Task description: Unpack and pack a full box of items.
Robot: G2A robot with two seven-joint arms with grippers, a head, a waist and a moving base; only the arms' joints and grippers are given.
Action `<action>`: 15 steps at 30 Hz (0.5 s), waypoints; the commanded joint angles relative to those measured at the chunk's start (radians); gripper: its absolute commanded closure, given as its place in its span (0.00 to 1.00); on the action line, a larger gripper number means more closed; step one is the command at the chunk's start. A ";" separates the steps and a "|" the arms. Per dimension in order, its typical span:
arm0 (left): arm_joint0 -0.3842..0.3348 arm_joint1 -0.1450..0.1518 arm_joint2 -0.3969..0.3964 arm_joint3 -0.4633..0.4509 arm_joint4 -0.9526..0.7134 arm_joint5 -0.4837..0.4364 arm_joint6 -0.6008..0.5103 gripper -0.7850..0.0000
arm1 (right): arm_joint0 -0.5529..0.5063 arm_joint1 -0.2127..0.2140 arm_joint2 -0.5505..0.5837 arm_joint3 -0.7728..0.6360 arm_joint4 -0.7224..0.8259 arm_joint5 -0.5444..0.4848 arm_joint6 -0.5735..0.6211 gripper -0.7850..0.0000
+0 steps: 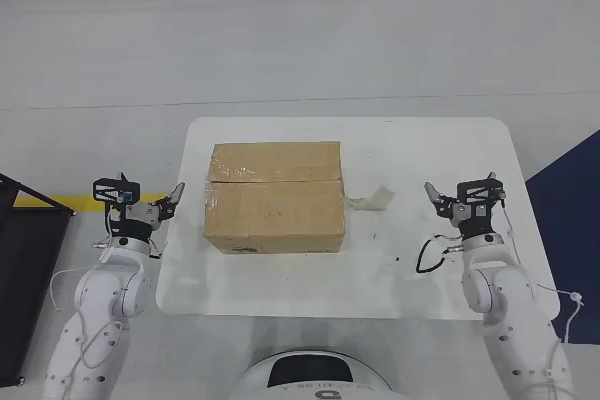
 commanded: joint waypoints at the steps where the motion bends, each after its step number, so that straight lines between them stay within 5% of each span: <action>1: 0.000 0.000 0.000 0.000 0.000 0.000 0.000 0.00 | 0.001 0.000 -0.001 0.001 0.000 -0.001 0.001 0.00; 15: 0.000 0.000 0.000 0.000 0.000 0.000 0.000 0.00 | 0.141 0.013 -0.054 0.088 0.009 -0.342 0.206 0.00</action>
